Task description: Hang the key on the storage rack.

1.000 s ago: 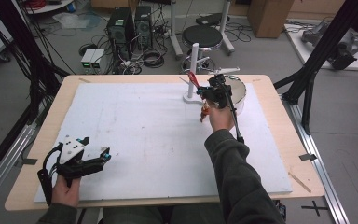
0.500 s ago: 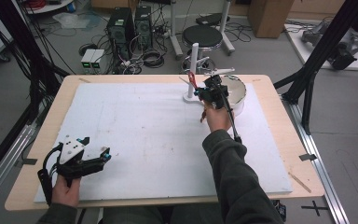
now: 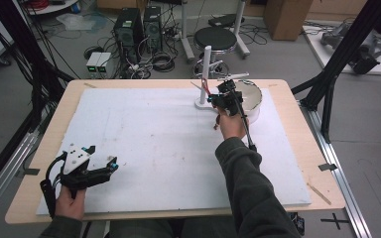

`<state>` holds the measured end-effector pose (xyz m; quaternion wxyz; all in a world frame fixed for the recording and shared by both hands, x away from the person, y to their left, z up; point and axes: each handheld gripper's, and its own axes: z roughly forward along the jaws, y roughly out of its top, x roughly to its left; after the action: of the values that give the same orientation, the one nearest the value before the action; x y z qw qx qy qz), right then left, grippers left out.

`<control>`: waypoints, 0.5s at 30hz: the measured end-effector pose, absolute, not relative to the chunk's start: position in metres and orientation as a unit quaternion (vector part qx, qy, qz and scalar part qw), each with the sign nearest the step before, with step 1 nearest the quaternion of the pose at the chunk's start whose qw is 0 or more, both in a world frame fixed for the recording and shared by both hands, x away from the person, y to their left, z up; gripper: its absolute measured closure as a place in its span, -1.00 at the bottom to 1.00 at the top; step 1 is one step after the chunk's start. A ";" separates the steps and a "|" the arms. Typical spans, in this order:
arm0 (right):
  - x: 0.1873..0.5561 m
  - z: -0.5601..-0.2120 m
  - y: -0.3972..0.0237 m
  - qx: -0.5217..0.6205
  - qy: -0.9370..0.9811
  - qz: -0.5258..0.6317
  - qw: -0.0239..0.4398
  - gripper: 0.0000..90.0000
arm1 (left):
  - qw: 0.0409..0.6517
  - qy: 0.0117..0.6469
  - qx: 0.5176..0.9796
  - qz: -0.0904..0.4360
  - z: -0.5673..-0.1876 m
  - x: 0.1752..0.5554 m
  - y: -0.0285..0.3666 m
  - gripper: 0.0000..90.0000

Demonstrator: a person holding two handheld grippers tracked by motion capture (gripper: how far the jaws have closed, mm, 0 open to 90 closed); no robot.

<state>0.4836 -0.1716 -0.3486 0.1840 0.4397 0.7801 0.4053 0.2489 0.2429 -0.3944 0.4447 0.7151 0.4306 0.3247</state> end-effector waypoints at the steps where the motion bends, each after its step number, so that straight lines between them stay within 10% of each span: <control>1: 0.484 -0.349 -0.172 0.442 0.779 0.404 0.183 0.90 | 0.444 0.430 0.715 0.325 -0.394 0.249 0.243 -0.54; 15: 0.486 -0.351 -0.174 0.445 0.776 0.412 0.173 0.83 | 0.444 0.430 0.715 0.326 -0.394 0.249 0.243 -0.54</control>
<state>0.4859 -0.1739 -0.3506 0.1728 0.4452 0.7760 0.4121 0.2488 0.2434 -0.3940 0.4441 0.7150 0.4305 0.3260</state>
